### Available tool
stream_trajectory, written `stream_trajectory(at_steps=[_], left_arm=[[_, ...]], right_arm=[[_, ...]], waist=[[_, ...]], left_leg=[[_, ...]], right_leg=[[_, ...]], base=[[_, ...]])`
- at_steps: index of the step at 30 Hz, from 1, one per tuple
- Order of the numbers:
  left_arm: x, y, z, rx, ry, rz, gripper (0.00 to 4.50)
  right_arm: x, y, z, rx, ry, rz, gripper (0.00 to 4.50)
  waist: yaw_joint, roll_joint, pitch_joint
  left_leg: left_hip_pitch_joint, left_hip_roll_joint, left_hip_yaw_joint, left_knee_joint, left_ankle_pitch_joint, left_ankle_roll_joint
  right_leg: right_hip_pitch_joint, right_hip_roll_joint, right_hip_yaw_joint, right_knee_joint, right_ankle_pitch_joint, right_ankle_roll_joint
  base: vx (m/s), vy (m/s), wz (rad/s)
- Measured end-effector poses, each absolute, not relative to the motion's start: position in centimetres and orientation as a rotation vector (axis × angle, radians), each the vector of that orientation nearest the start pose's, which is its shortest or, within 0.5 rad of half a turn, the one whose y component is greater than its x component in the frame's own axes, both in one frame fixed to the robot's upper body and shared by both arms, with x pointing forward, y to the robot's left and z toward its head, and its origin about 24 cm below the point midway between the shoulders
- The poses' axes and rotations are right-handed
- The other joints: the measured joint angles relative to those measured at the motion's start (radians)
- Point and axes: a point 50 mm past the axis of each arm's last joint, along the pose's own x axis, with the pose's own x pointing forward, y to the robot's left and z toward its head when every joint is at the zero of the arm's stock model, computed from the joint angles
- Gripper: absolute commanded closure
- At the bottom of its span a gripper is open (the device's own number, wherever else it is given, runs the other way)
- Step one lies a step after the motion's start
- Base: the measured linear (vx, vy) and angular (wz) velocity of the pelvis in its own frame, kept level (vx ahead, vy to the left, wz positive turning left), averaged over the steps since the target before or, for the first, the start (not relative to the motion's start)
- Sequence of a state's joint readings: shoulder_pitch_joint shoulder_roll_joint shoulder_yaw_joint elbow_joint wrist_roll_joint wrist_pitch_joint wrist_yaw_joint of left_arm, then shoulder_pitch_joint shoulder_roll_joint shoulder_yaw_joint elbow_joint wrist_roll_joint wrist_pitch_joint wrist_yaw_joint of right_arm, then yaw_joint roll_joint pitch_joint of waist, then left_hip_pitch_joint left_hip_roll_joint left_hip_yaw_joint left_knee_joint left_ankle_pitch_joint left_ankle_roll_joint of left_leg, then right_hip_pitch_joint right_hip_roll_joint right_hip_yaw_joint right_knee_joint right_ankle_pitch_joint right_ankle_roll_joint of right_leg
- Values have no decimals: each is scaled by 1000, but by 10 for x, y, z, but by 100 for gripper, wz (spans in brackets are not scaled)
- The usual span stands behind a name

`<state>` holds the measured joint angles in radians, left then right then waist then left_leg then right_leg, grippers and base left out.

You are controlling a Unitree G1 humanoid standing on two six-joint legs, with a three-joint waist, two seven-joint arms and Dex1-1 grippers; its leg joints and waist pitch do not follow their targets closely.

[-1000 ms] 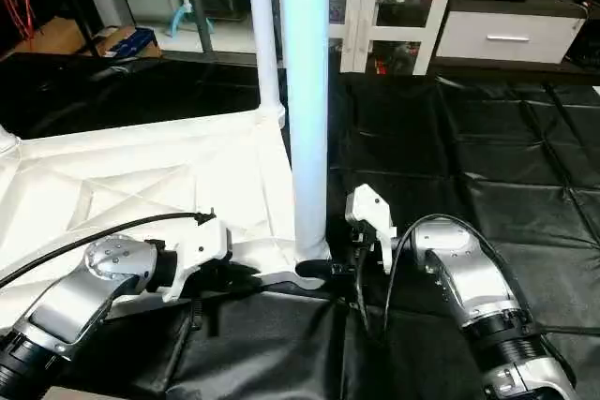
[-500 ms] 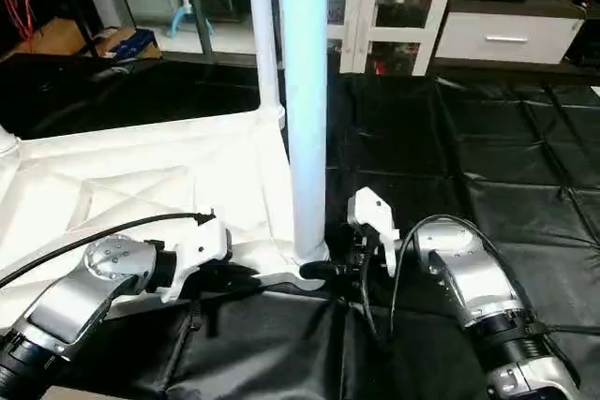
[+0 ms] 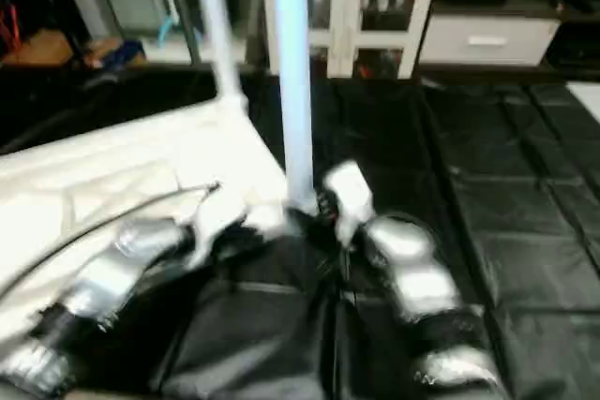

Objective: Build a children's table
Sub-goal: Rotate leg to tighten

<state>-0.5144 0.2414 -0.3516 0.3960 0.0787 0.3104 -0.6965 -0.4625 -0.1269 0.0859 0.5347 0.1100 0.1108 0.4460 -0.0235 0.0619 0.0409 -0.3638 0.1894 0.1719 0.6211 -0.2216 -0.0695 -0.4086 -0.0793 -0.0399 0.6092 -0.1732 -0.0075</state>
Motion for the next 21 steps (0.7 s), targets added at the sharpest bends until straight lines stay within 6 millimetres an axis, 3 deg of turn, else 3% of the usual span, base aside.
stream_trajectory(at_steps=[3,9,11,21], left_arm=[[323,75,44,429,379,-890,450],[329,70,45,427,375,-864,450],[329,70,46,429,370,-868,450],[325,81,45,473,335,-957,450]], right_arm=[[335,-106,38,-25,221,416,189],[338,-94,37,-4,194,334,189],[338,-96,38,16,177,362,133],[330,-118,42,41,156,560,54]], waist=[[2,1,0],[6,4,-2],[6,4,-2],[14,8,0]], left_leg=[[-1,0,-1,0,0,0],[-3,0,-2,-1,0,0],[-4,0,-2,-1,0,0],[-4,1,-1,-4,0,0]], right_leg=[[0,0,0,0,0,0],[0,0,-1,0,2,-3],[0,0,-1,-2,2,-3],[-1,0,-4,-2,2,-3]], base=[[0,0,0],[0,0,0],[0,0,0],[0,0,0]])
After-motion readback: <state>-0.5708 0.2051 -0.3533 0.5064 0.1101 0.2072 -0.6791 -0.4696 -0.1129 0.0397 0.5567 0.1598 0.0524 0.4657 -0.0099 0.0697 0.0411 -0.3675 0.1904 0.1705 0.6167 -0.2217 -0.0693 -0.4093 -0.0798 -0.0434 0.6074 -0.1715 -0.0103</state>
